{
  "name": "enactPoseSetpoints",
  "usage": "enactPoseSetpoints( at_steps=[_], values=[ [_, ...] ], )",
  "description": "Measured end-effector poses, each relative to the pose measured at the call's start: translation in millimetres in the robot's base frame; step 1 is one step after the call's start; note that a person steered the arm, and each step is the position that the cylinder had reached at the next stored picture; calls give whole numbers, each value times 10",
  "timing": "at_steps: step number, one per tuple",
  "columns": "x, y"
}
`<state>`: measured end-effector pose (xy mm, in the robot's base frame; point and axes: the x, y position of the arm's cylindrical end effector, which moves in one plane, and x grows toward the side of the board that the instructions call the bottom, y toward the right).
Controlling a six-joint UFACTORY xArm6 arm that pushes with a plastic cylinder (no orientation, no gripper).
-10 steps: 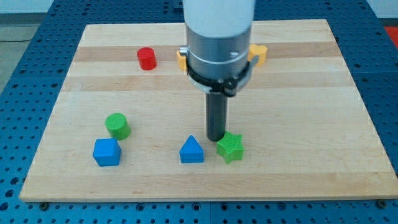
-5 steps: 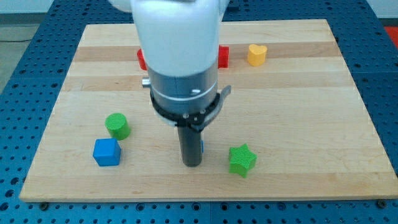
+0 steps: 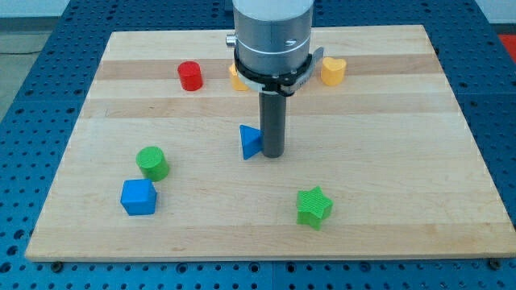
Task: Move the blue triangle to the top of the green circle
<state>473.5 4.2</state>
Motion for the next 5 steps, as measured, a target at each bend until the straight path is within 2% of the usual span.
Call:
enactPoseSetpoints(
  at_steps=[1, 4, 5],
  values=[
    [-153, -17],
    [-144, -722],
    [-102, -759]
  ],
)
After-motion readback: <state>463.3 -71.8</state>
